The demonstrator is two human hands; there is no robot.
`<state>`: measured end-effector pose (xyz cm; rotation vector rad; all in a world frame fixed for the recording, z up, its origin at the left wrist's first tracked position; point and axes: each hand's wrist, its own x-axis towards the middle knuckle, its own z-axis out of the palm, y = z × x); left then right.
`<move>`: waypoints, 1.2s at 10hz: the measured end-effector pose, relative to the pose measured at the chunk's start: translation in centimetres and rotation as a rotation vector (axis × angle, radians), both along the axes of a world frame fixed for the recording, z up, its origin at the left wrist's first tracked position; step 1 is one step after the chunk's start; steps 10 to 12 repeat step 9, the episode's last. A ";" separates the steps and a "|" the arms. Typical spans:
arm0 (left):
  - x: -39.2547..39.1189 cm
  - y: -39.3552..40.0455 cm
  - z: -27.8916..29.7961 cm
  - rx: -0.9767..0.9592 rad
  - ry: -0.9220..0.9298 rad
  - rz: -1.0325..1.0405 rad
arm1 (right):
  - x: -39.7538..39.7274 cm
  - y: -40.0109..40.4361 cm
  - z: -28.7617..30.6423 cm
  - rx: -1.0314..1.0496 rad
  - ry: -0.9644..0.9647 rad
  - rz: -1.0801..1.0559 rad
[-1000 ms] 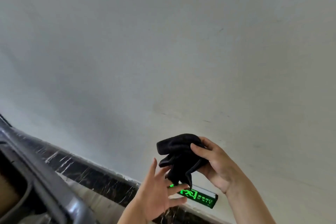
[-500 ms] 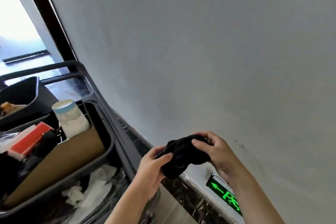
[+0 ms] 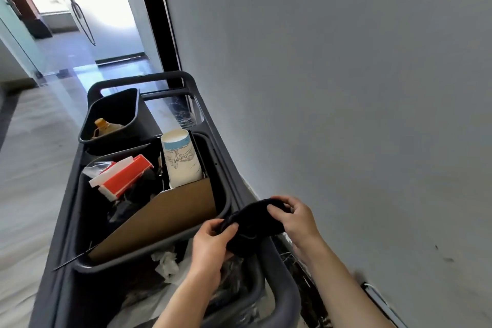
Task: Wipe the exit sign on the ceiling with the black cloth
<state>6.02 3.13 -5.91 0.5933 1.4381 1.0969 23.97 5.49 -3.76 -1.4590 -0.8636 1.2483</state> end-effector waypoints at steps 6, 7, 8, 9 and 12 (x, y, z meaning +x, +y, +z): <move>-0.3 1.3 -2.2 -0.111 0.031 0.053 | -0.2 2.4 -4.7 -0.178 0.043 0.012; -1.6 0.5 -1.1 -0.025 0.084 0.053 | 0.6 1.7 -4.2 -0.184 0.019 0.009; -2.0 0.0 0.0 0.049 0.180 0.065 | 1.2 0.7 -2.9 -0.161 -0.029 -0.012; -1.1 -0.8 3.7 0.194 0.401 0.018 | 2.2 -1.7 -0.2 -0.061 -0.343 -0.083; -1.1 -0.8 3.7 0.194 0.401 0.018 | 2.2 -1.7 -0.2 -0.061 -0.343 -0.083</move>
